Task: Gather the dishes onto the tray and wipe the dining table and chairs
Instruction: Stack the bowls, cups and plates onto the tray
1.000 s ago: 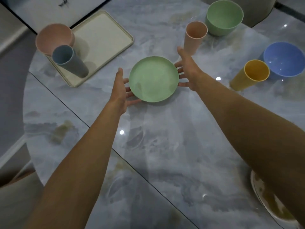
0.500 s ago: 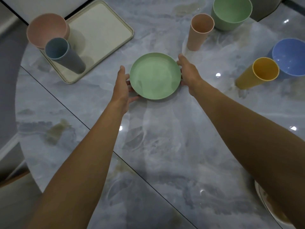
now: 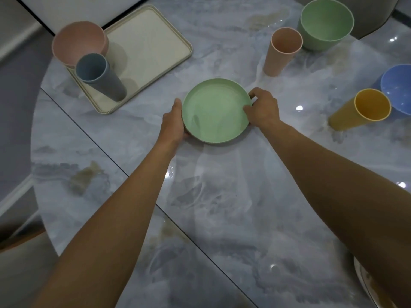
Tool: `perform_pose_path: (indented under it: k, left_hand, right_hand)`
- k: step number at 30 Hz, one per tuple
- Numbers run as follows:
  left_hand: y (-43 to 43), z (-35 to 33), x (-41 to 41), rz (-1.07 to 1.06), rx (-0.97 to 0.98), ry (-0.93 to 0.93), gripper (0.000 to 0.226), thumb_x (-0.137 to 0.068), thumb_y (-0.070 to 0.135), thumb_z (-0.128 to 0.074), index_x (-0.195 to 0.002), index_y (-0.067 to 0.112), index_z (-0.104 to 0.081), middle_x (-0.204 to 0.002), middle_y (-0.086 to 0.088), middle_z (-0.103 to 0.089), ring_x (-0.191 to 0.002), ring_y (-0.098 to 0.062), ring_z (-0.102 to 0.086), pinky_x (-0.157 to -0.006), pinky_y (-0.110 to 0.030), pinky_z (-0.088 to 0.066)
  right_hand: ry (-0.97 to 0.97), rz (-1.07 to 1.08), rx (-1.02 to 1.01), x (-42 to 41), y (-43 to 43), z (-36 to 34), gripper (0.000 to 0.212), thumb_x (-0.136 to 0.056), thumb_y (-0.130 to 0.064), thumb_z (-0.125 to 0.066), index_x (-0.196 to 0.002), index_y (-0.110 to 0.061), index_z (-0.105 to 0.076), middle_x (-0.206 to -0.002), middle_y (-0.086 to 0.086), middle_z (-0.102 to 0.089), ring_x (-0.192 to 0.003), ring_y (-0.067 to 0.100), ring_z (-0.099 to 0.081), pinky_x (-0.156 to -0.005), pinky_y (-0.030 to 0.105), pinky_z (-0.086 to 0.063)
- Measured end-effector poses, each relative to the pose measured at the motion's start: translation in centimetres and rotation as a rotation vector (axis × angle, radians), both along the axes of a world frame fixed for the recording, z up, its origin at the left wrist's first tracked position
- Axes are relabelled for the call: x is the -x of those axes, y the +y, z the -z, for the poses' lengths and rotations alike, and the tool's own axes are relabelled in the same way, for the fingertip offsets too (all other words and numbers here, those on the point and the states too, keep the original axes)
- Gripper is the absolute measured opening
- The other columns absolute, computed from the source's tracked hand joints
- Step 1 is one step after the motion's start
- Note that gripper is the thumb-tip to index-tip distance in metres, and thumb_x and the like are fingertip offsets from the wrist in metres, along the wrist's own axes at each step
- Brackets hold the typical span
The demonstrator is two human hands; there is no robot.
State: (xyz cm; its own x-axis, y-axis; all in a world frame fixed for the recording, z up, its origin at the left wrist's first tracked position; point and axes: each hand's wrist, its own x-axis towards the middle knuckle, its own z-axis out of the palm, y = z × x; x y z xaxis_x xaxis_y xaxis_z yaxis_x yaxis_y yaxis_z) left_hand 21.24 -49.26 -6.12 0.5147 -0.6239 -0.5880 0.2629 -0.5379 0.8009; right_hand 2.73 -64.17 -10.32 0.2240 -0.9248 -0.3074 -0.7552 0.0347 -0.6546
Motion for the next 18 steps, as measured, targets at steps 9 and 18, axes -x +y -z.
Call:
perform_pose_path:
  k: [9,18]
  left_hand:
    - [2.2,2.5,-6.5,0.619,-0.269,-0.669,0.084,-0.092,0.032,-0.075,-0.162,0.022,-0.030,-0.158,-0.011,-0.033,-0.145,-0.032,-0.034,-0.114,-0.040,-0.037]
    - [-1.7,4.0,-5.3,0.983,-0.427,-0.882,0.159,-0.044,0.090,-0.080,-0.164,0.038,0.010,-0.173,-0.003,0.013,-0.159,-0.035,0.008,-0.122,-0.071,-0.007]
  right_hand:
    - [-0.196,0.232,-0.144,-2.9,-2.4,0.1,0.023,-0.077,-0.007,-0.066,-0.079,-0.030,-0.061,-0.085,0.009,-0.070,-0.083,0.036,-0.072,-0.071,0.053,-0.063]
    - [-0.483,0.390,-0.263,-11.9,-3.6,-0.8,0.029,-0.086,0.008,-0.055,-0.083,-0.021,-0.054,-0.097,0.009,-0.062,-0.093,0.035,-0.066,-0.057,0.051,-0.063]
